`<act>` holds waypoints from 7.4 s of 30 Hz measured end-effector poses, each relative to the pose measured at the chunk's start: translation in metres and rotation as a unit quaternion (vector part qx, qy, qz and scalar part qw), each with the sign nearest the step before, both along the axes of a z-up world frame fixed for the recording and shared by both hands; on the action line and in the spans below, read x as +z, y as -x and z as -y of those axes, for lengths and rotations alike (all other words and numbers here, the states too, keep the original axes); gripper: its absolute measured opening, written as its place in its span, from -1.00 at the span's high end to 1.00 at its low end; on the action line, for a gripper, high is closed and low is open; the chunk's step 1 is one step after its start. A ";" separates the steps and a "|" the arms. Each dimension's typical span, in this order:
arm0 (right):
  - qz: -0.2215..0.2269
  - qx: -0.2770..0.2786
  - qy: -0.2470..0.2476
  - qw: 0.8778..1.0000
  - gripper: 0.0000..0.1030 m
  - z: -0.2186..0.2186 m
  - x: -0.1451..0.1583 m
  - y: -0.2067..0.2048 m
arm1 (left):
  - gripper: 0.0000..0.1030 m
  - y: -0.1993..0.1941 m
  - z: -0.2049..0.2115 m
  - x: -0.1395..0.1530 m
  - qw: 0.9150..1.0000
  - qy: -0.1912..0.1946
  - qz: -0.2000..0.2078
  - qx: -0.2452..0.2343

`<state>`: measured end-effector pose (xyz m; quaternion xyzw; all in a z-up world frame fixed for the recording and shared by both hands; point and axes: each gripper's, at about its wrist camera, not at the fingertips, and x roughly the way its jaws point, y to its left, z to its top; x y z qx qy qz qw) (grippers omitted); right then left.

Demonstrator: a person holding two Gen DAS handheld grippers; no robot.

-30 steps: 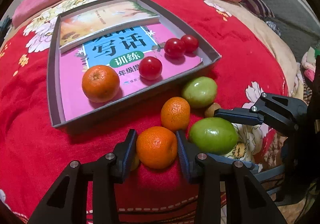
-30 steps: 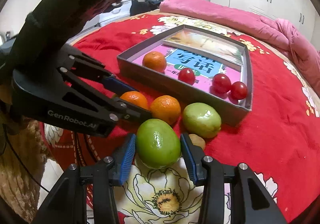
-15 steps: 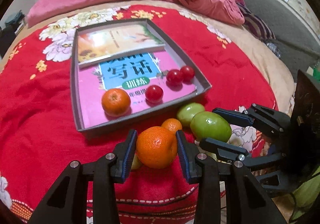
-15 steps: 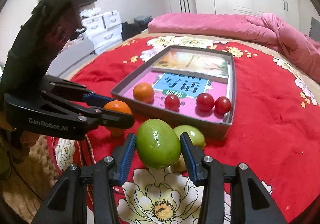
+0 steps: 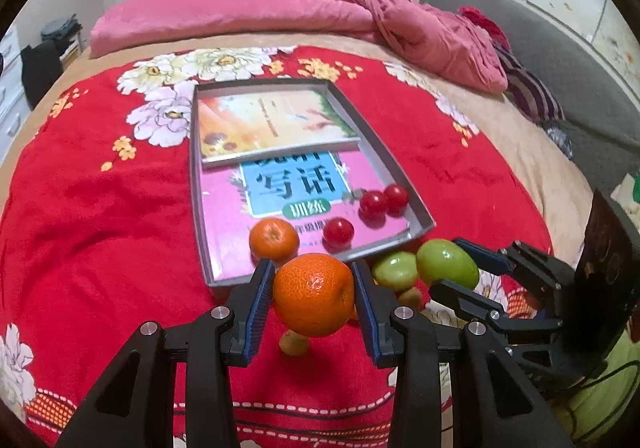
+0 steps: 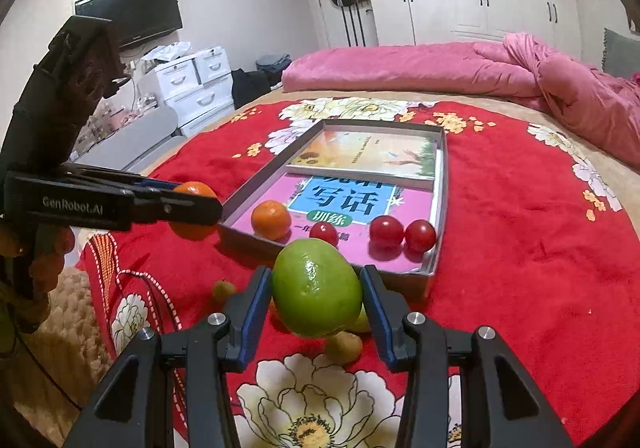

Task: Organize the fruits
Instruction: 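Carry the mandarin and the green lime over the tray rim onto the workbook, then open the right tool to release the lime while the left tool releases the mandarin, then withdraw both open tools from the tray toward the remaining fruit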

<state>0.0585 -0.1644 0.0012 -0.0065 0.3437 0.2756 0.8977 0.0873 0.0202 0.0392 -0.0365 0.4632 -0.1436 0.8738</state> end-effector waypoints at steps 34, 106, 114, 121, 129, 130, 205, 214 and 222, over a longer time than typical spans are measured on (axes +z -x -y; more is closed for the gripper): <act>0.034 -0.031 0.004 0.999 0.11 0.021 0.009 -0.044 | 0.20 -0.064 0.030 -0.013 0.999 0.003 -0.002 0.033; 0.014 0.005 0.050 0.999 -0.29 -0.006 -0.018 -0.064 | 0.19 -0.111 0.044 -0.073 0.997 -0.006 -0.064 0.036; 0.014 -0.004 0.051 0.999 -0.33 -0.004 -0.017 -0.065 | 0.18 -0.111 0.043 -0.073 0.997 -0.005 -0.066 0.035; 0.014 -0.016 0.056 0.998 -0.39 0.000 -0.015 -0.066 | 0.10 -0.108 0.042 -0.071 0.997 0.002 -0.067 0.036; 0.028 -0.051 0.088 0.994 -0.61 0.000 -0.004 -0.060 | 0.01 -0.102 0.041 -0.066 0.997 0.007 -0.064 0.034; 0.032 -0.055 0.094 0.994 -0.61 0.000 -0.003 -0.059 | 0.01 -0.101 0.041 -0.065 0.997 0.007 -0.063 0.034; 0.042 -0.094 0.033 0.994 -0.87 0.028 0.027 -0.011 | -0.51 -0.002 0.008 -0.007 0.999 -0.015 0.003 0.037; 0.006 -0.082 0.048 0.995 -0.87 0.017 0.009 -0.004 | -0.51 0.006 0.019 -0.016 0.999 -0.029 -0.002 0.021; -0.014 -0.075 0.067 0.995 -0.87 0.009 -0.003 0.000 | -0.51 0.011 0.024 -0.022 0.999 -0.029 -0.011 0.014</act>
